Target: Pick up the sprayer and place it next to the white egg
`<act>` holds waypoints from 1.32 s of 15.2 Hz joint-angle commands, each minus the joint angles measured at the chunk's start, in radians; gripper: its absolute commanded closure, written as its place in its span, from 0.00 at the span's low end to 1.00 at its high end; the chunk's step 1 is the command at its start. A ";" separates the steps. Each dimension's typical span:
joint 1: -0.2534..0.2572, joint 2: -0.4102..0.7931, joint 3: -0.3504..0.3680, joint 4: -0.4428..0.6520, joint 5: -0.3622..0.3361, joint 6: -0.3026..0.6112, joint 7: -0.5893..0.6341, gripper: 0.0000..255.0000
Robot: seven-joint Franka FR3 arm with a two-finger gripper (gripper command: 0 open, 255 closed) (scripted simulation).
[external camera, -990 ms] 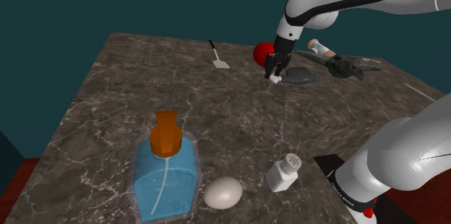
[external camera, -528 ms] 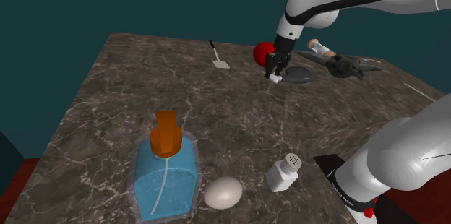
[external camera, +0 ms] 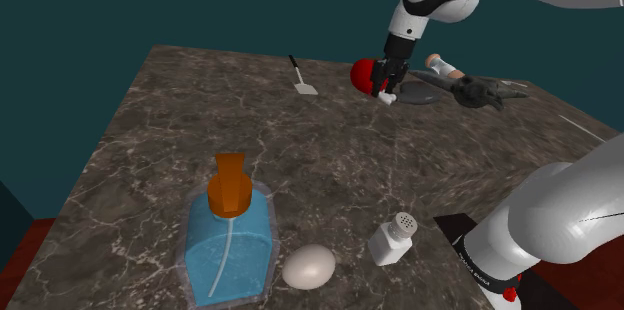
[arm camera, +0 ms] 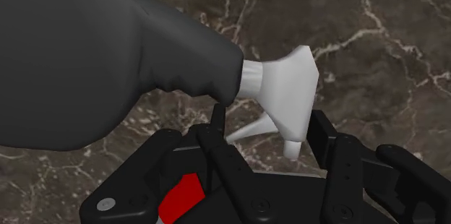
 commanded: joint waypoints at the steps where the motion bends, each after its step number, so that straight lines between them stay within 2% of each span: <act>1: 0.000 -0.007 0.001 0.018 -0.001 -0.026 0.003 1.00; 15: 0.001 -0.029 0.004 0.175 -0.005 -0.204 0.019 1.00; 20: 0.040 -0.150 0.075 0.056 0.015 -0.195 0.126 1.00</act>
